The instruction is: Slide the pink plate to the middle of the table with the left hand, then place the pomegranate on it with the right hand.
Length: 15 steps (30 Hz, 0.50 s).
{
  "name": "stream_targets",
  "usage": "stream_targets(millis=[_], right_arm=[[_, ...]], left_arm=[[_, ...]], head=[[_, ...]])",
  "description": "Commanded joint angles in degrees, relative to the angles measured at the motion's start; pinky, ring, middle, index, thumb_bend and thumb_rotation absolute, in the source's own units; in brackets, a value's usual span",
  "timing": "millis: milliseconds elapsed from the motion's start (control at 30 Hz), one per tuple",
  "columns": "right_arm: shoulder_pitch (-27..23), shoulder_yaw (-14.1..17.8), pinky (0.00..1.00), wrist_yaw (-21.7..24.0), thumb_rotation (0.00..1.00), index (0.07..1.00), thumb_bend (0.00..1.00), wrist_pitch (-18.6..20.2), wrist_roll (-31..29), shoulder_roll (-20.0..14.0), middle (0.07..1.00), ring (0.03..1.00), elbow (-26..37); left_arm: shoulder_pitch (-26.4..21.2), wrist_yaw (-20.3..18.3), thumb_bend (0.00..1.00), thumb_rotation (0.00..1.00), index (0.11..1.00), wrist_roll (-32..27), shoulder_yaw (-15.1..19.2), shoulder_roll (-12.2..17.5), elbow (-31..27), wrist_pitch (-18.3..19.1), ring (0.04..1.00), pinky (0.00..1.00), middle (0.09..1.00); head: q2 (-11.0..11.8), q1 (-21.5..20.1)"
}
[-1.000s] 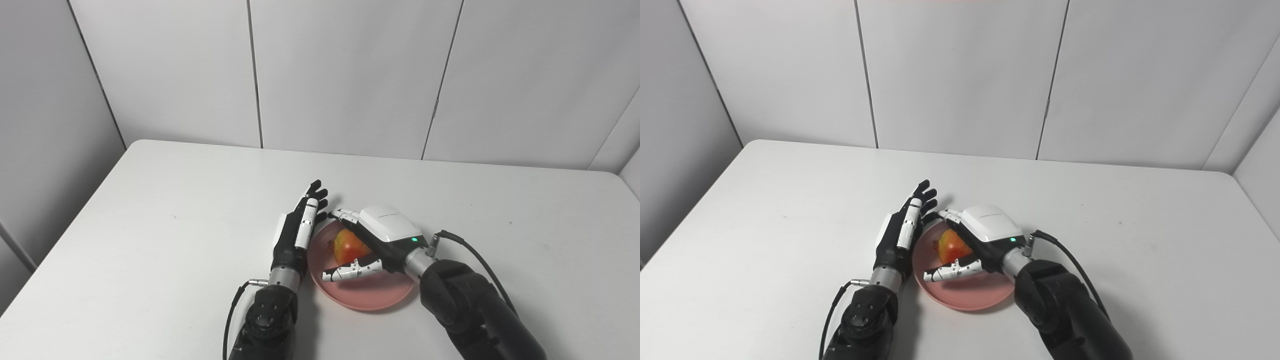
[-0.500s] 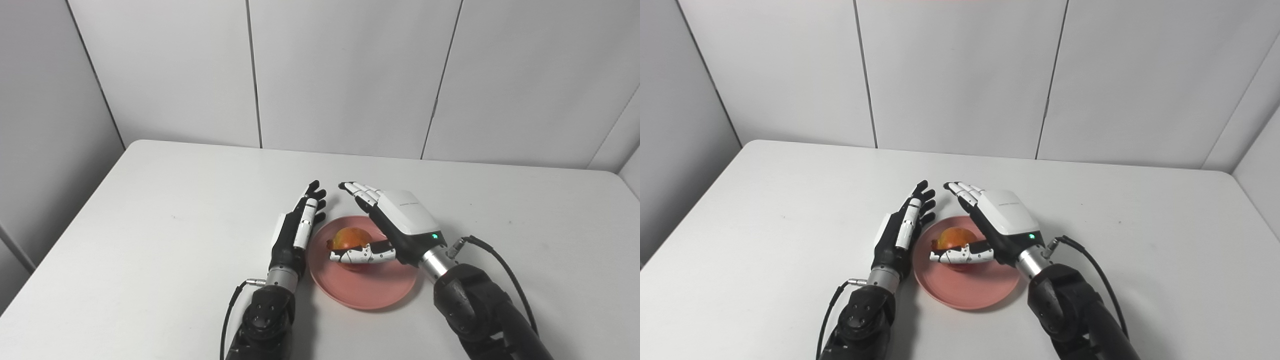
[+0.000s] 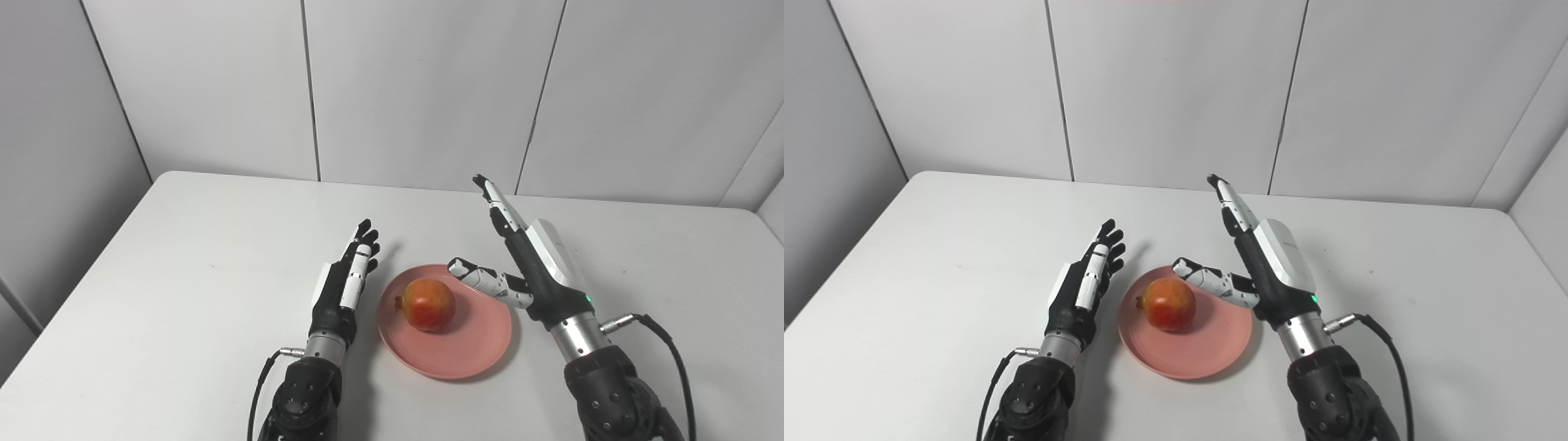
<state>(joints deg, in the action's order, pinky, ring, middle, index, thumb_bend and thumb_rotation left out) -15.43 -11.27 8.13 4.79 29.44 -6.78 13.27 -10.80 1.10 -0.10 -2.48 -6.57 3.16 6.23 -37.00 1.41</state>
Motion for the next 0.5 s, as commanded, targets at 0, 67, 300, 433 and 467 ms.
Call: stream_targets(millis=[0, 67, 300, 433, 467], right_arm=[[-0.38, 2.54, 0.90, -0.92, 1.00, 0.993, 0.82, 2.04, -4.26, 1.51, 0.992, 0.962, 3.04], [0.73, 4.89, 0.92, -0.91, 1.00, 0.990, 0.79, 2.00, -9.69, 2.75, 0.992, 0.968, 3.36], [3.39, 9.22, 0.99, -0.69, 1.00, 0.996, 0.83, 4.74, -20.20, 4.93, 1.000, 0.995, 2.01], [4.95, 10.37, 1.00, -0.78, 1.00, 1.000, 0.79, 5.53, -24.64, 5.70, 1.000, 1.000, 1.24], [5.23, 10.38, 1.00, -0.87, 1.00, 1.000, 0.78, 5.48, -24.98, 5.68, 1.000, 1.000, 1.00]], left_arm=[[-0.63, -0.83, 0.42, 1.00, 0.975, -0.76, -0.20, 0.05, -2.63, -0.42, 0.978, 0.99, 0.986], [-0.12, -1.27, 0.41, 1.00, 0.982, -0.71, -0.41, 0.48, -3.04, -0.57, 0.983, 1.00, 0.993], [1.12, -2.07, 0.43, 1.00, 0.993, -0.21, -1.00, 1.03, -3.57, -1.11, 0.988, 1.00, 1.000], [1.81, -2.35, 0.41, 1.00, 0.995, -0.20, -1.22, 1.18, -2.79, -2.30, 0.989, 1.00, 1.000], [1.89, -2.36, 0.40, 1.00, 0.994, -0.15, -1.26, 1.23, -2.56, -2.54, 0.989, 1.00, 1.000]], head=[[0.14, -0.23], [0.19, -0.55], [0.18, -1.28], [0.17, -1.57], [0.18, -1.64]])
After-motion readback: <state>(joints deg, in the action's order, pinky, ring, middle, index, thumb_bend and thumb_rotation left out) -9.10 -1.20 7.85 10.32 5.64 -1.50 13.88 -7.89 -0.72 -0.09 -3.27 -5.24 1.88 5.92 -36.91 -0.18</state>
